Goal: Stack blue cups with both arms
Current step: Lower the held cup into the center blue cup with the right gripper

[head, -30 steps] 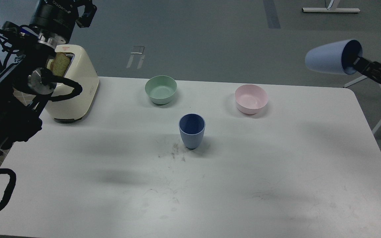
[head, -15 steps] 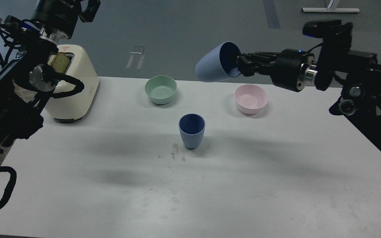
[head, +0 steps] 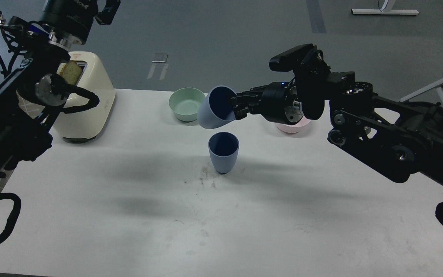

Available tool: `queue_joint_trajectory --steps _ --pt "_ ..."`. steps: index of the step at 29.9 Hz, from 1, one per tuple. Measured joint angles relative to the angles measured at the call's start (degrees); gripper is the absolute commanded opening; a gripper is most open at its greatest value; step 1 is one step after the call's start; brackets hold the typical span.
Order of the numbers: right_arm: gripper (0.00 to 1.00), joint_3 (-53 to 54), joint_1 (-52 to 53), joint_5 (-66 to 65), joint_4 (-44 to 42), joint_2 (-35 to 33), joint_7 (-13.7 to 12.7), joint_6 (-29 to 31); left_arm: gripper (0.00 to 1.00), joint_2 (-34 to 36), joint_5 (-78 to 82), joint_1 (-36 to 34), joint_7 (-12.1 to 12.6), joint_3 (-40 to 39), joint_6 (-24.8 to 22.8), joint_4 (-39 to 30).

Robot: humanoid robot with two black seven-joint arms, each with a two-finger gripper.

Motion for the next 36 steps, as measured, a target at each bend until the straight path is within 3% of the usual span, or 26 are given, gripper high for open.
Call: queue_joint_trajectory --steps 31,34,36 --pt "0.00 -1.97 -4.55 -0.57 2.11 -2.04 -1.10 0.00 0.97 0.76 -0.09 -0.03 0.00 -0.08 -0.67 0.02" --pt "0.15 -1.93 -4.71 -0.60 2.13 -2.10 -1.11 0.00 0.97 0.48 -0.08 -0.03 0.00 -0.10 -0.67 0.04" --pt "0.20 -1.87 -4.90 -0.64 2.06 -2.12 -1.17 0.00 0.97 0.32 -0.04 -0.03 0.00 -0.10 -0.66 0.04"
